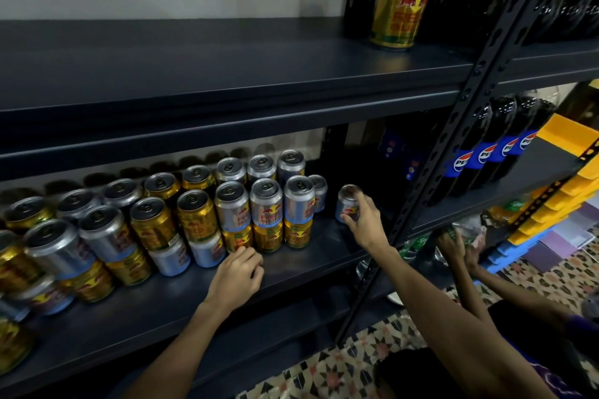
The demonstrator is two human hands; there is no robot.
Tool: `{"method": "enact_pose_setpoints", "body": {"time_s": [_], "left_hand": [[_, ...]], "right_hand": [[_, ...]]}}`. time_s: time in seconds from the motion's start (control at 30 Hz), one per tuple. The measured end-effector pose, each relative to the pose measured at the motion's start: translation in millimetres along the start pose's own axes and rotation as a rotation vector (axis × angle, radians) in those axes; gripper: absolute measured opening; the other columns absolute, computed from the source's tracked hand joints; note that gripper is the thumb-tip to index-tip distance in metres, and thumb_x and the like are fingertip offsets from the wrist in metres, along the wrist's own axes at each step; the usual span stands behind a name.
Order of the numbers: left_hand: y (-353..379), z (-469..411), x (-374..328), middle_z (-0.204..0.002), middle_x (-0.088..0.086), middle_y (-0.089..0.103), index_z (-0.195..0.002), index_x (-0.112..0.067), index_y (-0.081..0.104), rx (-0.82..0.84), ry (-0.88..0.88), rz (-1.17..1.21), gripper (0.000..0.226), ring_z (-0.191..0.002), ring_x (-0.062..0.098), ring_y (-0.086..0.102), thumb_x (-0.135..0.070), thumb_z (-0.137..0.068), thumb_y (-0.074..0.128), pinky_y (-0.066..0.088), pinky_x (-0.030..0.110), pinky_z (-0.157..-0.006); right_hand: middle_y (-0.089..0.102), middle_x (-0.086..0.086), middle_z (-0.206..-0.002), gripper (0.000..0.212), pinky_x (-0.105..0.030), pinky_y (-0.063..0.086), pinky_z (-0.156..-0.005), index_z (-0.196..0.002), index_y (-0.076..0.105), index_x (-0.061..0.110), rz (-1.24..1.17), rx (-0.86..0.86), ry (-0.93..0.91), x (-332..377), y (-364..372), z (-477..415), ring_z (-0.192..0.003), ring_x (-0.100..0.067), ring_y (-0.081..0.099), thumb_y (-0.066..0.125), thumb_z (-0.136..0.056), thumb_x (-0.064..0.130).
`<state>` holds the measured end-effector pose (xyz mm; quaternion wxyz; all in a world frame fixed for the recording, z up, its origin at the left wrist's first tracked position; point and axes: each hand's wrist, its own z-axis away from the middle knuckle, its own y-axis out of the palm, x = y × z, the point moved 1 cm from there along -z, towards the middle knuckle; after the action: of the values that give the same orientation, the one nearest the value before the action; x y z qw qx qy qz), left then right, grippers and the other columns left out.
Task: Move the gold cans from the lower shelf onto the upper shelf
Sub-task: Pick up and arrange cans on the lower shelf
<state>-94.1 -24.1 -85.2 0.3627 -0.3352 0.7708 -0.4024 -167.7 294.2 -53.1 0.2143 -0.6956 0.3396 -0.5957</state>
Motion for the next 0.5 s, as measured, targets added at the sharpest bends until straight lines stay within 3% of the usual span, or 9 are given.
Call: {"method": "enact_pose_setpoints", "body": {"time_s": [0.13, 0.2, 0.3, 0.5], "left_hand": [[-0.3, -0.5, 0.1, -0.078, -0.004, 0.059, -0.077, -0.014, 0.065, -0.005, -0.011, 0.017, 0.024, -0.075, 0.012, 0.053, -0.020, -0.084, 0.043, 0.045, 0.024, -0.065], [0.5, 0.1, 1.0, -0.077, -0.004, 0.059, -0.076, -0.013, 0.065, -0.007, -0.016, 0.020, 0.023, -0.075, 0.013, 0.054, -0.020, -0.084, 0.044, 0.046, 0.025, -0.065], [1.1, 0.7, 1.8, -0.077, -0.003, 0.059, -0.076, -0.013, 0.065, -0.009, -0.021, 0.024, 0.023, -0.075, 0.014, 0.053, -0.019, -0.084, 0.044, 0.047, 0.026, -0.064], [0.9, 0.2, 1.5, -0.079, -0.003, 0.060, -0.078, -0.012, 0.065, -0.006, -0.018, 0.025, 0.024, -0.076, 0.013, 0.053, -0.020, -0.085, 0.044, 0.046, 0.025, -0.065]], "right_hand": [[0.050, -0.009, -0.129, 0.064, -0.040, 0.049, -0.101, -0.145, 0.045, 0.021, -0.001, 0.014, 0.011, -0.2, 0.0, -1.1, -0.116, -0.030, 0.057, 0.073, -0.089, 0.007], [0.044, -0.011, -0.141, 0.068, -0.036, 0.046, -0.105, -0.147, 0.043, 0.022, 0.013, 0.023, 0.030, -0.6, 0.8, -2.1, -0.126, -0.032, 0.052, 0.077, -0.088, 0.016], [0.031, -0.011, -0.156, 0.072, -0.046, 0.042, -0.112, -0.147, 0.039, 0.025, 0.043, -0.035, 0.005, 6.6, 1.0, -2.7, -0.139, -0.034, 0.041, 0.078, -0.087, 0.032], [0.045, -0.015, -0.152, 0.070, -0.050, 0.037, -0.114, -0.146, 0.048, 0.020, 0.195, -0.046, -0.148, 43.7, -3.3, -30.3, -0.139, -0.036, 0.042, 0.076, -0.083, 0.030]]}}
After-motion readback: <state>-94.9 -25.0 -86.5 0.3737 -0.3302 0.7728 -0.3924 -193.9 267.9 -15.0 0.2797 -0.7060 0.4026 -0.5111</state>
